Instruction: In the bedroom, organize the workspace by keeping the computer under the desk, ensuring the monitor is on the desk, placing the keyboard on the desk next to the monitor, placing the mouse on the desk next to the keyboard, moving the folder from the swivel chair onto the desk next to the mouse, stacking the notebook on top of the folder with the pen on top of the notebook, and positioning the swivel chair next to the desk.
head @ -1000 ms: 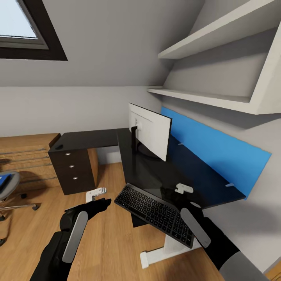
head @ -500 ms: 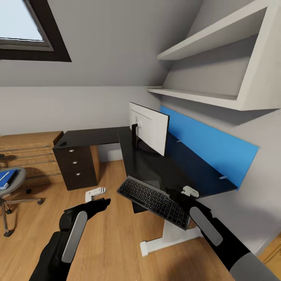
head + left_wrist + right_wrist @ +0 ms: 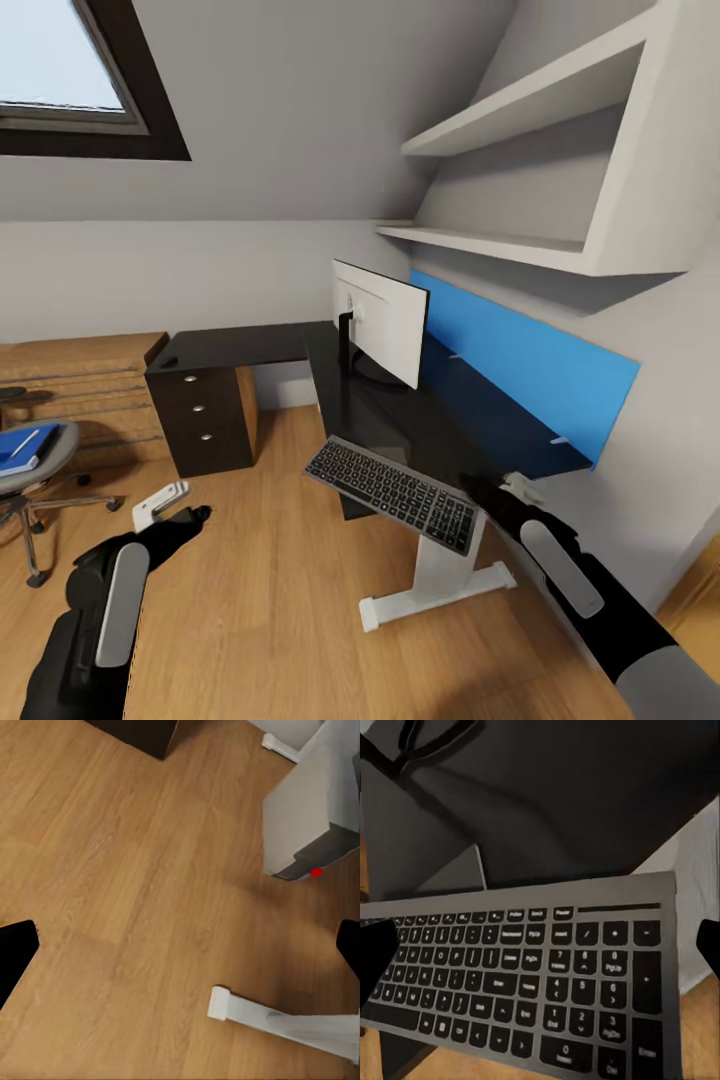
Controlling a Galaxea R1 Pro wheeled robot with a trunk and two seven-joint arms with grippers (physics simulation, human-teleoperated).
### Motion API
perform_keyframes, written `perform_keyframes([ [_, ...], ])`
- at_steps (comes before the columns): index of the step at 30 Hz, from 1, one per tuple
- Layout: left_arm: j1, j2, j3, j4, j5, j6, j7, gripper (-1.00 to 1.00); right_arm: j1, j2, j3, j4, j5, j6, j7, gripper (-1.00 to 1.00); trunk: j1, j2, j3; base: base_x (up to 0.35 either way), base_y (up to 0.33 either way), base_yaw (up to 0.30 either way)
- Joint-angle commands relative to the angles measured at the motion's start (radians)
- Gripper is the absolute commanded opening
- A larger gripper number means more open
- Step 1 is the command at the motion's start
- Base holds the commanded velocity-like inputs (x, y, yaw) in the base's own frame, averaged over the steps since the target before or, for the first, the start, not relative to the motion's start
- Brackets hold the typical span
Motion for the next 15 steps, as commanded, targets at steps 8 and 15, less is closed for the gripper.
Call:
perform_keyframes([
  [8, -0.001, -0.006, 0.053, -0.012, 0.013, -0.002, 0.006, 1.00, -0.001, -0.070, -0.051, 0.045, -0.163, 0.004, 0.020, 1.00, 0.031, -0.057, -0.026, -0.006, 0.000, 0.000],
  [15, -0.001, -0.006, 0.045, -0.013, 0.012, -0.002, 0.010, 1.00, -0.001, -0.088, -0.110, 0.131, -0.216, 0.013, 0.125, 1.00, 0.057, -0.106, -0.048, 0.000, 0.000, 0.000],
])
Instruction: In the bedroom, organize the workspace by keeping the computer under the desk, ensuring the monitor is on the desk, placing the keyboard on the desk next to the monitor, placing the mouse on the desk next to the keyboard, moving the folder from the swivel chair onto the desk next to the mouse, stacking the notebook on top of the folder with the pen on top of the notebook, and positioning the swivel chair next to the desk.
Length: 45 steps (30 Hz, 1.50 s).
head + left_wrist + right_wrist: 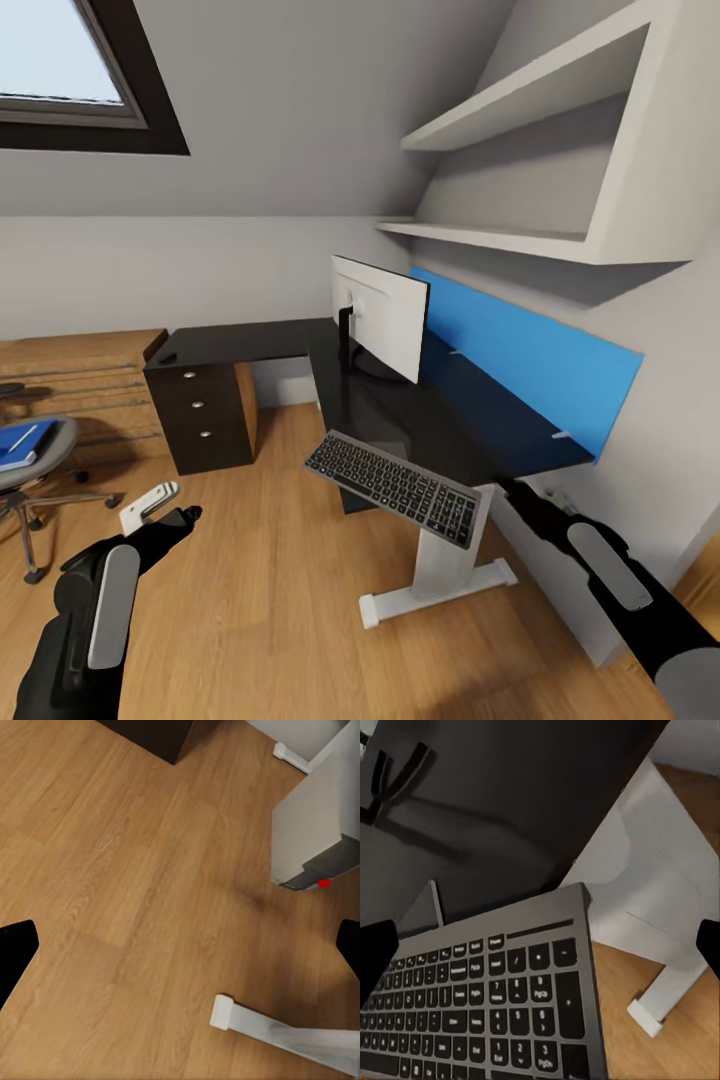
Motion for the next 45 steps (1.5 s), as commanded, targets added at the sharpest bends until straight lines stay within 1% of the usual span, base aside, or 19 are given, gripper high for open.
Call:
perform_keyframes([
  [1, -0.001, -0.001, 0.001, -0.001, 0.011, 0.003, 0.008, 1.00, -0.001, -0.001, -0.012, 0.019, -0.011, 0.010, 0.016, 1.00, 0.004, -0.008, -0.004, 0.000, 0.000, 0.000],
  [4, -0.001, -0.001, -0.004, 0.000, 0.010, 0.003, 0.009, 1.00, -0.001, -0.001, -0.034, 0.056, -0.017, 0.037, 0.058, 1.00, 0.015, -0.029, -0.014, 0.000, 0.000, 0.000],
  [5, -0.001, -0.001, -0.014, 0.000, 0.010, 0.003, 0.009, 1.00, -0.001, -0.001, -0.048, 0.083, -0.019, 0.059, 0.094, 1.00, 0.019, -0.036, -0.017, 0.000, 0.000, 0.000],
  [6, -0.001, -0.001, -0.021, 0.001, 0.010, 0.003, 0.009, 1.00, -0.001, 0.000, -0.055, 0.097, -0.020, 0.071, 0.114, 1.00, 0.023, -0.043, -0.020, 0.000, 0.000, 0.000],
  [7, -0.001, -0.001, -0.048, 0.001, 0.010, 0.003, 0.010, 1.00, -0.001, 0.000, -0.077, 0.136, -0.021, 0.106, 0.185, 1.00, 0.027, -0.050, -0.023, 0.000, 0.000, 0.000],
  [8, -0.001, -0.001, -0.062, 0.002, 0.009, 0.003, 0.010, 1.00, -0.001, 0.000, -0.092, 0.160, -0.022, 0.127, 0.234, 1.00, 0.031, -0.057, -0.026, 0.000, 0.000, 0.000],
  [9, -0.001, -0.001, -0.067, 0.002, 0.009, 0.003, 0.010, 1.00, -0.001, 0.000, -0.100, 0.171, -0.022, 0.138, 0.258, 1.00, 0.035, -0.064, -0.029, 0.000, 0.000, 0.000],
  [10, -0.001, -0.001, -0.074, 0.003, 0.009, 0.003, 0.011, 1.00, -0.001, 0.000, -0.117, 0.192, -0.023, 0.162, 0.301, 1.00, 0.038, -0.071, -0.033, 0.000, 0.000, 0.000],
  [11, -0.001, -0.001, -0.080, 0.003, 0.009, 0.003, 0.011, 1.00, -0.001, 0.000, -0.142, 0.222, -0.023, 0.202, 0.350, 1.00, 0.042, -0.078, -0.036, 0.000, 0.000, 0.000],
  [13, -0.001, -0.001, -0.083, 0.003, 0.009, 0.004, 0.011, 1.00, -0.001, 0.001, -0.160, 0.247, -0.024, 0.242, 0.380, 1.00, 0.050, -0.092, -0.042, 0.000, 0.000, 0.000],
  [14, -0.001, -0.001, -0.084, 0.003, 0.009, 0.004, 0.012, 1.00, -0.001, 0.001, -0.165, 0.254, -0.024, 0.253, 0.386, 1.00, 0.054, -0.099, -0.045, 0.000, 0.000, 0.000],
  [15, -0.001, -0.001, -0.085, 0.003, 0.009, 0.004, 0.012, 1.00, -0.001, 0.001, -0.178, 0.268, -0.026, 0.280, 0.399, 1.00, 0.058, -0.106, -0.048, 0.000, 0.000, 0.000],
  [18, -0.001, -0.001, -0.086, 0.004, 0.009, 0.004, 0.012, 1.00, -0.001, 0.002, -0.195, 0.277, -0.037, 0.297, 0.407, 1.00, 0.069, -0.127, -0.058, 0.000, 0.000, 0.000],
  [23, -0.001, -0.001, -0.087, 0.004, 0.009, 0.004, 0.012, 1.00, -0.001, 0.002, -0.205, 0.282, -0.059, 0.314, 0.412, 1.00, 0.088, -0.162, -0.073, 0.000, 0.000, 0.000],
  [33, -0.001, -0.001, -0.085, 0.004, 0.009, 0.003, 0.012, 1.00, -0.001, 0.004, -0.206, 0.282, -0.068, 0.329, 0.417, 1.00, 0.127, -0.232, -0.105, 0.000, 0.000, 0.000],
  [41, -0.001, -0.001, -0.083, 0.003, 0.009, 0.003, 0.011, 1.00, -0.001, 0.006, -0.199, 0.279, -0.064, 0.330, 0.486, 1.00, 0.157, -0.288, -0.130, 0.000, 0.000, 0.000],
  [44, -0.001, -0.001, -0.082, 0.003, 0.009, 0.003, 0.011, 1.00, -0.001, 0.006, -0.198, 0.279, -0.063, 0.330, 0.497, 1.00, 0.169, -0.309, -0.139, 0.000, 0.000, 0.000],
  [45, -0.001, -0.001, -0.082, 0.003, 0.009, 0.003, 0.011, 1.00, -0.001, 0.006, -0.198, 0.279, -0.063, 0.330, 0.498, 1.00, 0.169, -0.309, -0.139, 0.000, 0.000, 0.000],
])
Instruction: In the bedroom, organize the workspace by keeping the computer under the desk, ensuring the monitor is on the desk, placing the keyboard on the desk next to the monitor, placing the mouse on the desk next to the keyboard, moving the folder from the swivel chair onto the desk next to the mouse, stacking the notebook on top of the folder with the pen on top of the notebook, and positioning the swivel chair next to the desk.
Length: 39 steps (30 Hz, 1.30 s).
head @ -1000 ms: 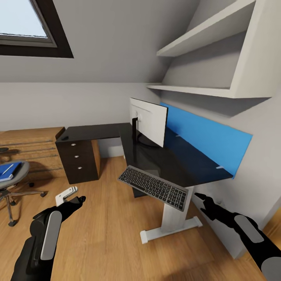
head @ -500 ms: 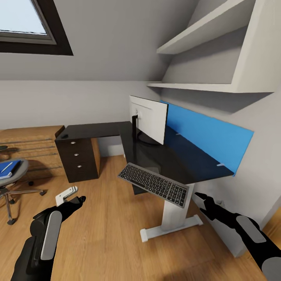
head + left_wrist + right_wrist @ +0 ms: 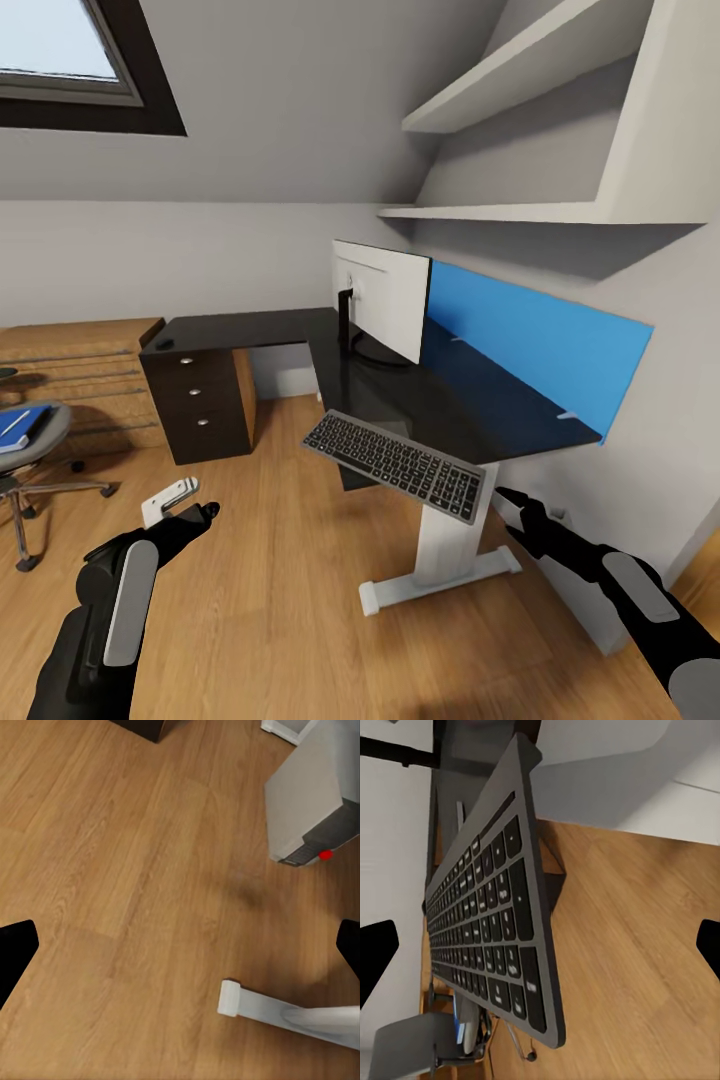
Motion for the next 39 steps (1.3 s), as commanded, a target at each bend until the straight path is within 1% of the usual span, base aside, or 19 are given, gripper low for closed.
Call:
perform_keyframes([
  [1, -0.001, -0.001, 0.001, -0.001, 0.011, 0.003, 0.007, 1.00, -0.001, -0.001, 0.003, 0.001, -0.003, 0.001, 0.004, 1.00, 0.000, -0.001, -0.001, 0.000, 0.000, 0.000],
  [9, -0.001, -0.001, 0.000, -0.001, 0.012, 0.004, -0.003, 1.00, -0.001, -0.001, 0.003, 0.000, -0.002, 0.001, 0.011, 1.00, 0.000, -0.001, -0.001, 0.018, 0.000, 0.000],
  [19, -0.001, -0.001, -0.001, -0.001, 0.012, 0.003, -0.005, 1.00, -0.001, 0.000, 0.003, 0.001, -0.002, 0.001, 0.012, 1.00, 0.000, -0.001, -0.001, 0.222, 0.000, 0.000],
  [27, -0.001, -0.001, -0.002, -0.001, 0.012, 0.003, -0.006, 1.00, -0.002, 0.001, 0.003, 0.003, 0.000, 0.001, 0.012, 1.00, 0.000, -0.001, -0.001, 0.113, 0.000, 0.000],
  [30, -0.001, -0.001, -0.002, -0.001, 0.012, 0.005, -0.006, 1.00, -0.002, 0.006, 0.004, 0.003, 0.001, 0.001, 0.012, 1.00, 0.000, -0.001, -0.001, 0.162, 0.000, 0.000],
  [39, -0.001, -0.001, -0.001, -0.001, 0.012, 0.007, -0.002, 1.00, -0.002, 0.011, 0.005, 0.004, 0.004, 0.001, 0.012, 1.00, 0.000, -0.001, -0.001, 0.030, 0.000, 0.000],
])
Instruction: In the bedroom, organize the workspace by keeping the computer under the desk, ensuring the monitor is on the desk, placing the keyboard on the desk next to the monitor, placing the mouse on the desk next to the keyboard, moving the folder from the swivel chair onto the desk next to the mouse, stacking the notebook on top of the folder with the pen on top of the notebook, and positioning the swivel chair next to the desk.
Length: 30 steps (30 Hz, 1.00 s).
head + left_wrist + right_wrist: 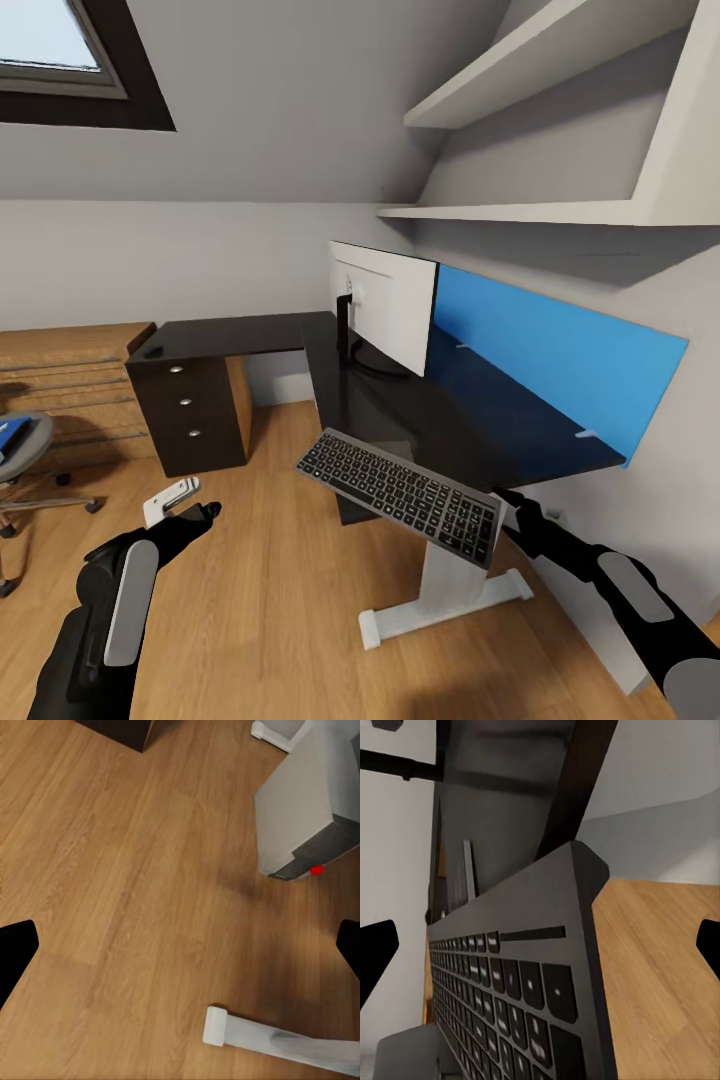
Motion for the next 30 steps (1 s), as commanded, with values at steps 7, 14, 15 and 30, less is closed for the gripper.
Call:
perform_keyframes([
  [7, -0.001, -0.001, 0.002, -0.001, 0.011, 0.004, 0.007, 1.00, -0.001, -0.001, 0.004, 0.001, -0.003, 0.000, 0.003, 1.00, 0.011, -0.022, -0.010, 0.001, 0.000, 0.000],
  [14, -0.001, -0.001, 0.001, 0.004, 0.011, 0.003, 0.004, 1.00, -0.001, -0.001, 0.004, 0.001, -0.003, -0.001, 0.002, 1.00, 0.011, -0.022, -0.010, -0.001, 0.000, 0.000],
  [15, -0.001, -0.001, 0.001, 0.004, 0.011, 0.003, 0.004, 1.00, -0.001, -0.001, 0.004, 0.001, -0.003, -0.001, 0.002, 1.00, 0.011, -0.022, -0.010, -0.026, 0.000, 0.000],
  [30, -0.001, -0.001, 0.000, 0.007, 0.011, 0.002, 0.004, 1.00, -0.001, 0.013, 0.010, -0.001, 0.000, -0.001, 0.002, 1.00, 0.011, -0.022, -0.010, -0.084, 0.031, 0.000],
])
